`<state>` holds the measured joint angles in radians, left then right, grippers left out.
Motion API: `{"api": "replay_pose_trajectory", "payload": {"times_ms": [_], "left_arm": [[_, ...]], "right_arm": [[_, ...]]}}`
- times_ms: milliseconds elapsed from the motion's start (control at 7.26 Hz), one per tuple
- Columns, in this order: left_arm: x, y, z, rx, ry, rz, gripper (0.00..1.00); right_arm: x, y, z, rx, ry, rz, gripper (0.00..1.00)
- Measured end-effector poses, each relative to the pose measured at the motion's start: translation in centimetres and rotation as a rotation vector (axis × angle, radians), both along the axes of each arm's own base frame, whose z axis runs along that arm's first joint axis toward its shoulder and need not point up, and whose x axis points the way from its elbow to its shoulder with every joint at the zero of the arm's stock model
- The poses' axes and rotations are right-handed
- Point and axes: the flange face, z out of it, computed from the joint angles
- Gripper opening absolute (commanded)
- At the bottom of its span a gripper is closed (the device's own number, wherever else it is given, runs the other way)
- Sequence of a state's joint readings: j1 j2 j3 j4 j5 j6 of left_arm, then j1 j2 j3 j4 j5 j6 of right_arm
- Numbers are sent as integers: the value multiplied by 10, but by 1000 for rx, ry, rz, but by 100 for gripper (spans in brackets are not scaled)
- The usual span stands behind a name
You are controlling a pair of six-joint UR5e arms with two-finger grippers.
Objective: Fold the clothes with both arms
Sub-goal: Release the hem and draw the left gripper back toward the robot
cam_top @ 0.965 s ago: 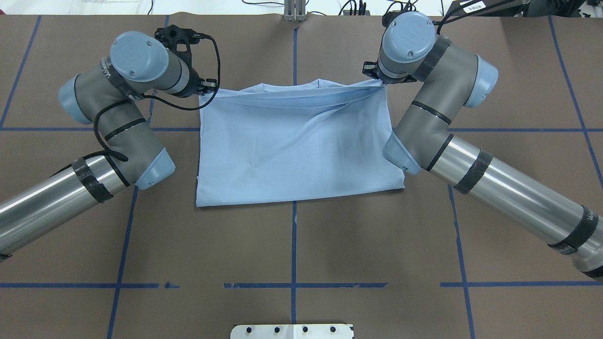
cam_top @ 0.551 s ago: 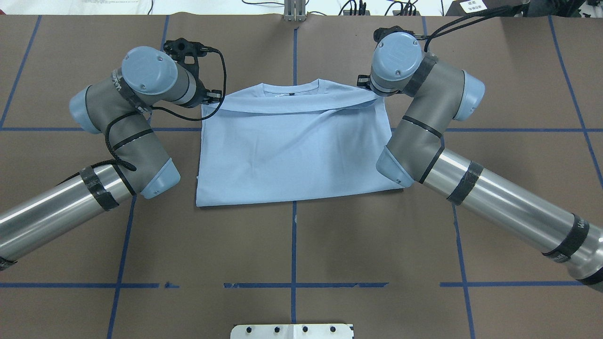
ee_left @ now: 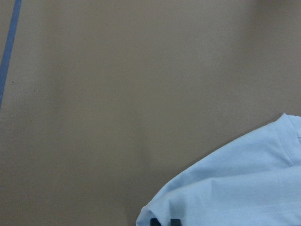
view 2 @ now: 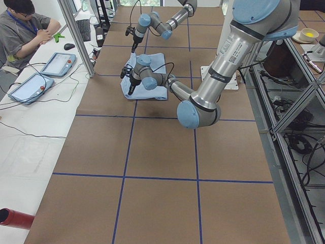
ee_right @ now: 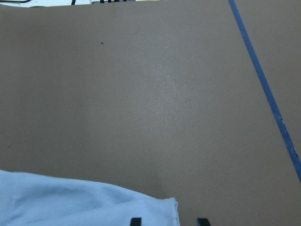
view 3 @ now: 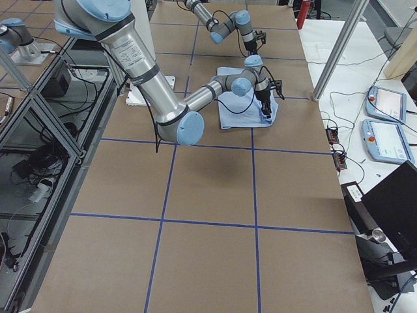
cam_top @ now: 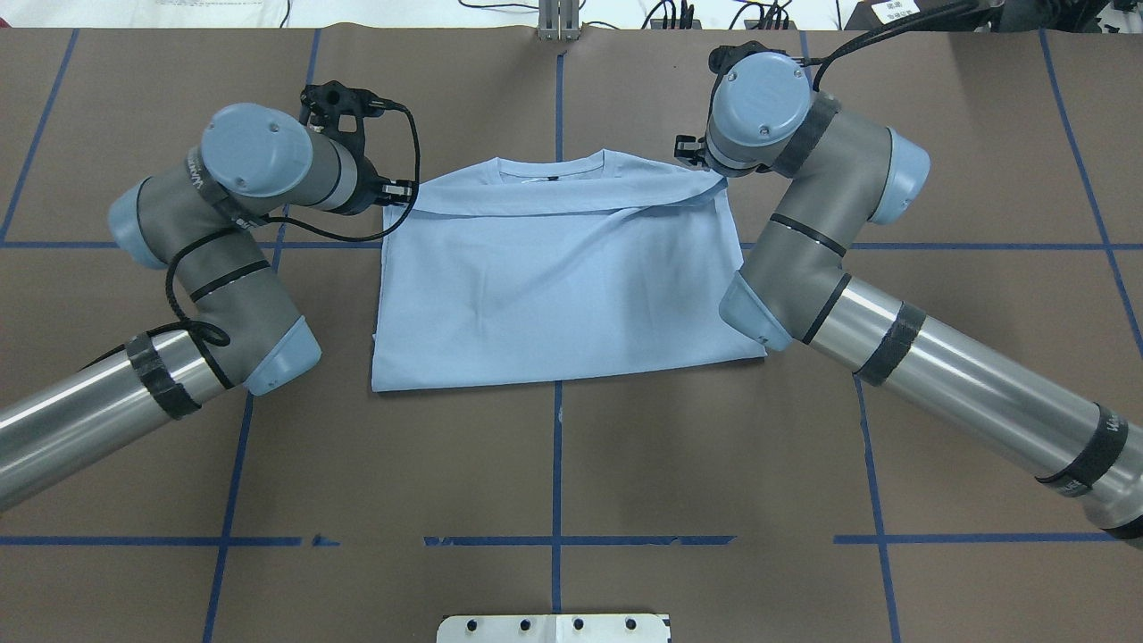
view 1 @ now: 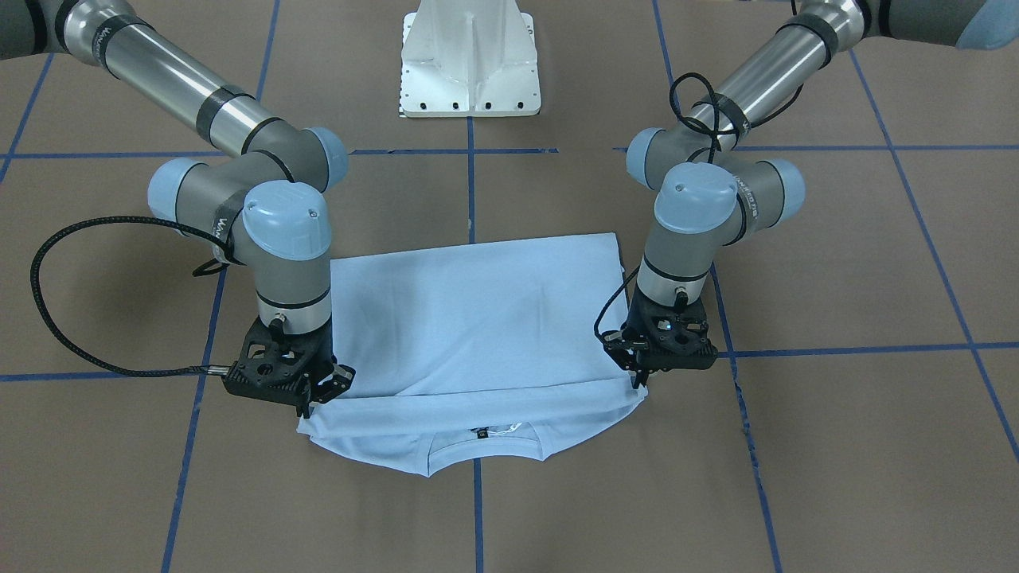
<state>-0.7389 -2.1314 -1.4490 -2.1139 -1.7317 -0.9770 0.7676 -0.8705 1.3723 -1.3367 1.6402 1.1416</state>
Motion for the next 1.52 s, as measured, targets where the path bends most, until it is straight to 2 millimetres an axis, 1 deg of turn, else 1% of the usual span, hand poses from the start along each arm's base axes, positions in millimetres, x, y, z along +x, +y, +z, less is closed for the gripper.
{"api": "replay_pose_trajectory", "payload": {"times_ms": [138, 276, 413, 551, 689, 827, 965, 1240, 1378, 1516], "left_arm": [[-8, 25, 0, 18, 26, 19, 100], [-7, 60, 3, 17, 50, 49, 100], [-3, 101, 10, -4, 80, 77, 100], [-1, 134, 20, -31, 110, 95, 90], [-1, 156, 32, -51, 132, 101, 71], [3, 173, 42, -68, 145, 94, 56], [11, 185, 46, -84, 154, 85, 56], [19, 195, 46, -100, 164, 84, 55], [22, 198, 46, -102, 165, 88, 45], [24, 200, 46, -104, 165, 92, 28]], "right_arm": [[10, -1, -2, 18, 0, -20, 100], [14, -1, -4, 26, -1, -27, 100], [16, -2, -5, 30, -2, -29, 100], [16, -2, -5, 32, -3, -30, 100], [17, -2, -6, 38, -7, -29, 100], [17, -2, -7, 45, -14, -29, 100], [17, -2, -7, 49, -17, -29, 100], [17, -1, -6, 50, -17, -30, 100], [17, -1, -6, 50, -17, -30, 100], [17, -1, -5, 50, -17, -30, 100]]}}
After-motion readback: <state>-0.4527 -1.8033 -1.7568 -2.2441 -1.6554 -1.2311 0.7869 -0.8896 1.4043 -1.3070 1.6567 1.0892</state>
